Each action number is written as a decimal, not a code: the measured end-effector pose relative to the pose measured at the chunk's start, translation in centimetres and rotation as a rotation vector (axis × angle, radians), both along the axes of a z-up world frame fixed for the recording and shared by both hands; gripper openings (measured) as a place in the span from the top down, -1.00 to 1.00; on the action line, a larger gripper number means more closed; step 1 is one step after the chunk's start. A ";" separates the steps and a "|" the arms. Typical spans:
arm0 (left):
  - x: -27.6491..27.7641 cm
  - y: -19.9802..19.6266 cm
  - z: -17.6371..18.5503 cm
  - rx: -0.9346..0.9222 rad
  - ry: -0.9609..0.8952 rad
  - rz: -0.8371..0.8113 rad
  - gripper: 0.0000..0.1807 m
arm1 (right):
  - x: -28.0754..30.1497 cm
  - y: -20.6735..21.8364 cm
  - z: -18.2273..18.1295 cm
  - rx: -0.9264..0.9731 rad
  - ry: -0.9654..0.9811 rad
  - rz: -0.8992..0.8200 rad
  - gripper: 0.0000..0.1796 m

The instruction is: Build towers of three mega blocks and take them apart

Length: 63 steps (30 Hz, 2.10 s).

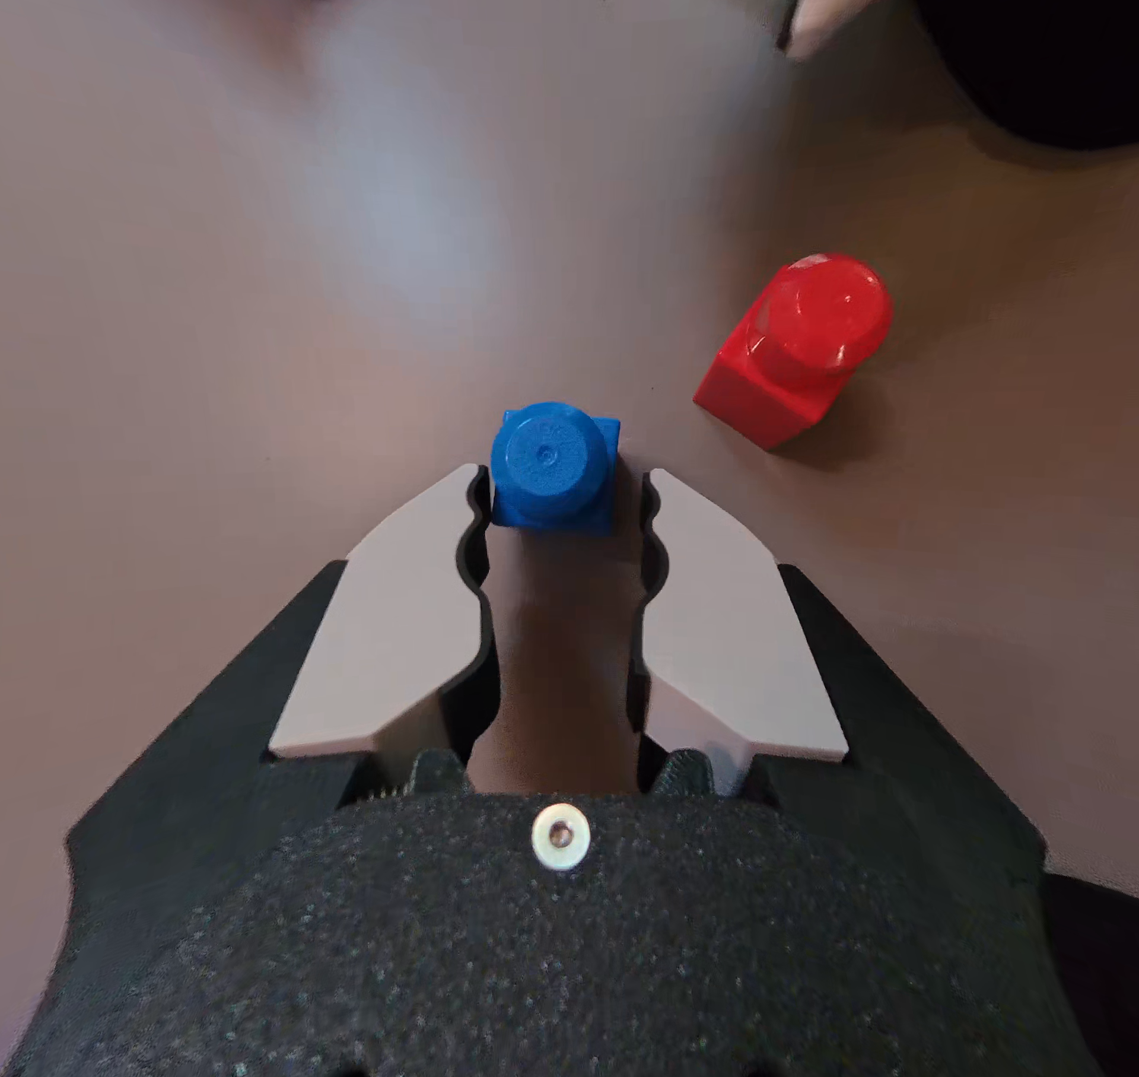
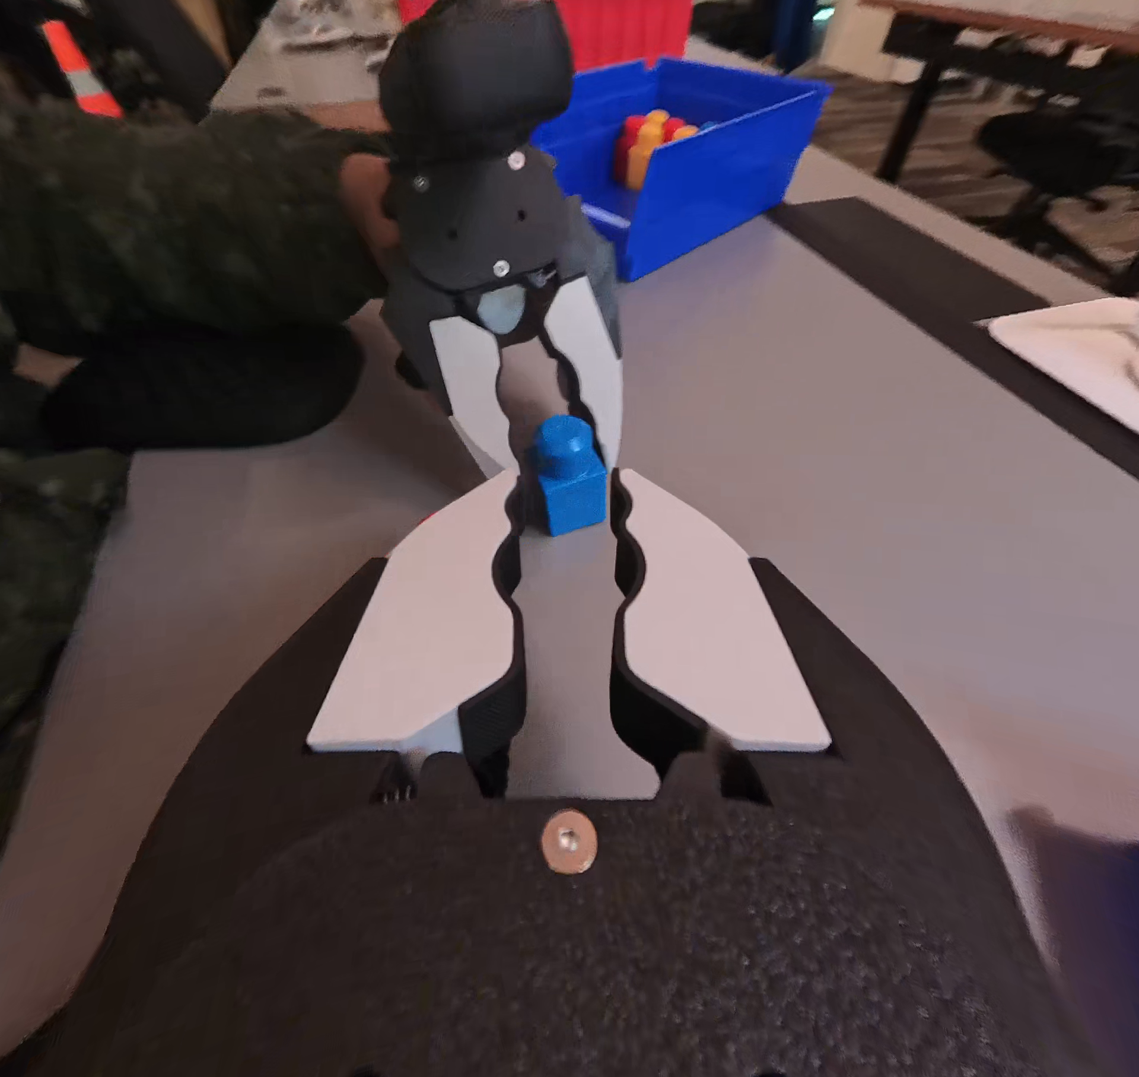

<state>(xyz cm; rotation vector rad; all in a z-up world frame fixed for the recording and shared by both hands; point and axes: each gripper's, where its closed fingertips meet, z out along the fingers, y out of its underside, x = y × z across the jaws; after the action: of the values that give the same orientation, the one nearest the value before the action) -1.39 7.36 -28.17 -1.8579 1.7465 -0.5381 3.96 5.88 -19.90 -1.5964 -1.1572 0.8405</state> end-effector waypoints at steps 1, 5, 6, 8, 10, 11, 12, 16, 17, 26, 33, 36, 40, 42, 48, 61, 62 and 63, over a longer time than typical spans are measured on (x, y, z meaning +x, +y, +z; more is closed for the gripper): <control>0.1 -0.2 -0.1 -0.016 -0.020 -0.001 0.44 | -0.1 -0.3 -0.4 -0.009 -0.027 0.022 0.66; 0.2 -0.3 -0.8 -0.002 -0.066 -0.015 0.34 | -0.3 -2.3 -3.0 -0.084 -0.200 0.110 0.48; 0.2 -0.3 -0.8 0.018 -0.079 -0.027 0.37 | -0.4 -2.8 -3.9 -0.095 -0.263 0.122 0.42; 0.2 -0.2 -0.6 0.056 -0.106 -0.037 0.59 | -0.9 -3.9 -5.3 -0.109 -0.382 0.131 0.33; 0.0 0.3 0.1 0.057 -0.127 -0.021 0.59 | -1.6 -5.0 -6.4 -0.142 -0.453 0.146 0.28; -0.1 0.7 1.1 0.042 -0.169 0.009 0.59 | -2.0 -5.2 -6.8 -0.152 -0.470 0.139 0.27; -0.1 1.0 2.4 0.008 -0.241 0.034 0.59 | -2.3 -5.1 -7.2 -0.162 -0.479 0.121 0.27; -1.2 1.7 7.2 -0.037 -0.494 0.070 0.60 | -2.3 -4.2 -8.4 -0.236 -0.491 0.036 0.33; -1.4 1.5 8.3 -0.024 -0.549 0.056 0.60 | -2.1 -4.2 -9.0 -0.248 -0.520 0.030 0.34; -0.3 -4.4 10.5 -0.076 -0.624 -0.191 0.59 | -2.9 -4.0 -9.0 -0.145 -0.549 0.038 0.58; 1.3 -7.1 5.9 -0.018 -0.321 -0.277 0.59 | -4.1 -5.4 -8.4 -0.135 -0.542 0.101 0.57; 1.2 -7.5 4.6 0.007 -0.206 -0.284 0.59 | -4.5 -5.8 -8.7 -0.117 -0.571 0.109 0.58; 0.5 -8.3 3.3 0.023 -0.086 -0.324 0.59 | -4.7 -6.5 -9.5 -0.087 -0.635 0.137 0.58; 0.2 -8.5 3.2 0.021 -0.053 -0.329 0.59 | -5.0 -6.7 -9.5 -0.074 -0.645 0.140 0.59; 0.1 -8.8 2.9 0.002 0.007 -0.316 0.59 | -5.3 -7.3 -9.7 -0.123 -0.636 0.163 0.59; 1.5 -8.2 6.1 -0.017 -0.319 -0.315 0.50 | -5.0 -6.6 -9.3 -0.177 -0.545 0.148 0.58; 1.7 -8.3 6.1 -0.009 -0.321 -0.317 0.60 | -5.1 -6.5 -9.1 -0.172 -0.538 0.144 0.58; 1.9 -8.3 6.1 0.003 -0.330 -0.318 0.61 | -5.1 -6.5 -9.0 -0.163 -0.537 0.142 0.58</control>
<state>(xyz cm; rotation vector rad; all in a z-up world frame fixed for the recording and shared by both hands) 0.49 -0.98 -22.03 -1.3962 1.8151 -0.9063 -1.14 -0.58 -28.89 -1.9630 -1.6258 0.6196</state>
